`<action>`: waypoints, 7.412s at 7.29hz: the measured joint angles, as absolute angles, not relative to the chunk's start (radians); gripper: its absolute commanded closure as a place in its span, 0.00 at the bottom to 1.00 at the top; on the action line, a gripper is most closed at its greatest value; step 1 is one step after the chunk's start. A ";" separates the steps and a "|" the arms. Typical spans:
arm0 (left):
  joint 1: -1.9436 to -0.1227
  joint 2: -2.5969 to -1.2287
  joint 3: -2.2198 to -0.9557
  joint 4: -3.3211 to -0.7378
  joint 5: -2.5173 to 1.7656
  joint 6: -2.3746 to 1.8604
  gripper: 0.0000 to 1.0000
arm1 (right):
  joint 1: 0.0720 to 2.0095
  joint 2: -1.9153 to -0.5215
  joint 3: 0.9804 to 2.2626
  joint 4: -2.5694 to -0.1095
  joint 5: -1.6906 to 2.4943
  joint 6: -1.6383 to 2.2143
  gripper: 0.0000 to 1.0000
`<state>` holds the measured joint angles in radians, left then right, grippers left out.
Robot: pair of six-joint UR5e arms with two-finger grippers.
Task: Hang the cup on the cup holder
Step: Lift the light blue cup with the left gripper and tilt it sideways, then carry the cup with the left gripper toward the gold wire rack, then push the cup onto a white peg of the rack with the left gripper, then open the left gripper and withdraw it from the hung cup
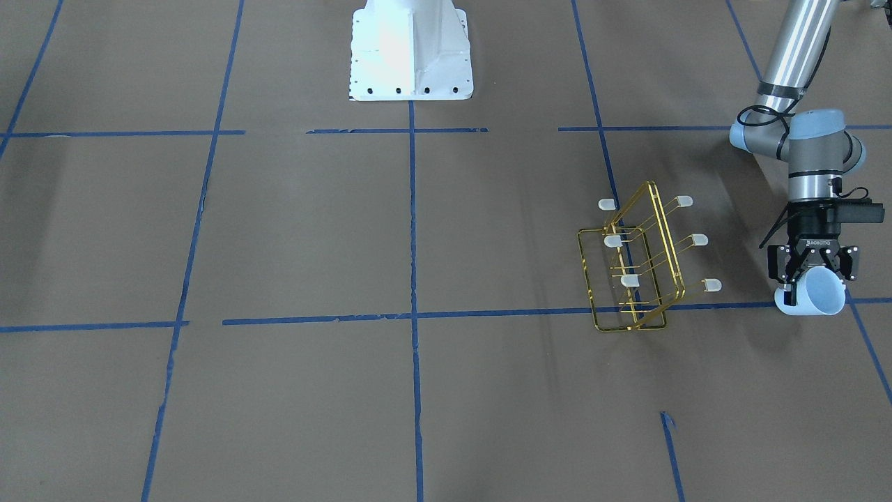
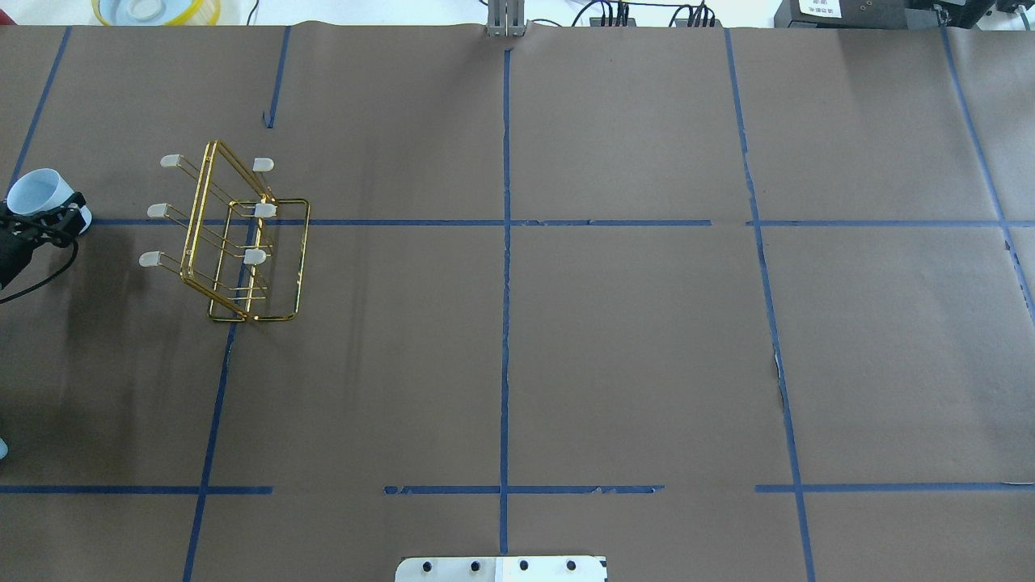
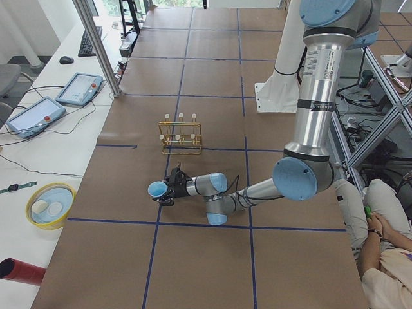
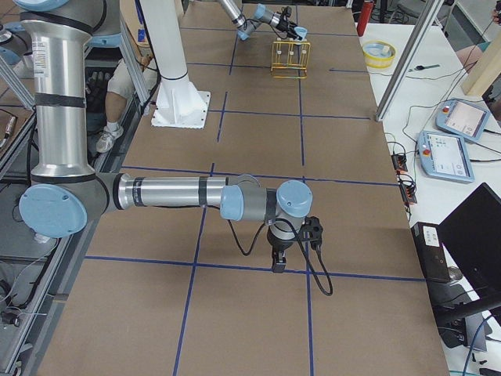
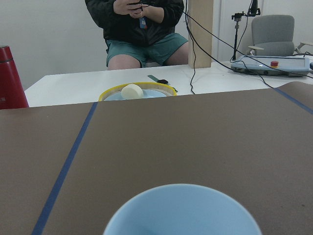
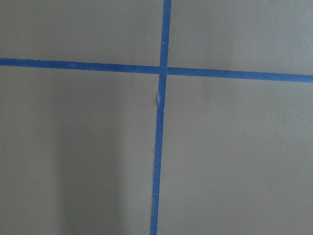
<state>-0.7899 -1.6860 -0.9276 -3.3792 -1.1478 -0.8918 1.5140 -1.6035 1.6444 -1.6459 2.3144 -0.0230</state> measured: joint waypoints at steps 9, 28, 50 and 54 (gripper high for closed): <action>-0.863 -1.472 -1.468 -3.402 -1.221 0.136 0.80 | 1.514 -1.604 1.644 -1.646 2.315 -0.023 0.00; -0.191 -1.545 -1.571 -3.343 -0.150 2.053 0.80 | 1.514 -1.604 1.644 -1.646 2.315 -0.023 0.00; -0.198 -1.624 -1.445 -3.274 -0.215 2.038 0.00 | 1.514 -1.603 1.644 -1.646 2.315 -0.023 0.00; -0.238 -1.614 -1.476 -3.278 -0.230 2.044 0.00 | 1.514 -1.604 1.644 -1.646 2.315 -0.023 0.00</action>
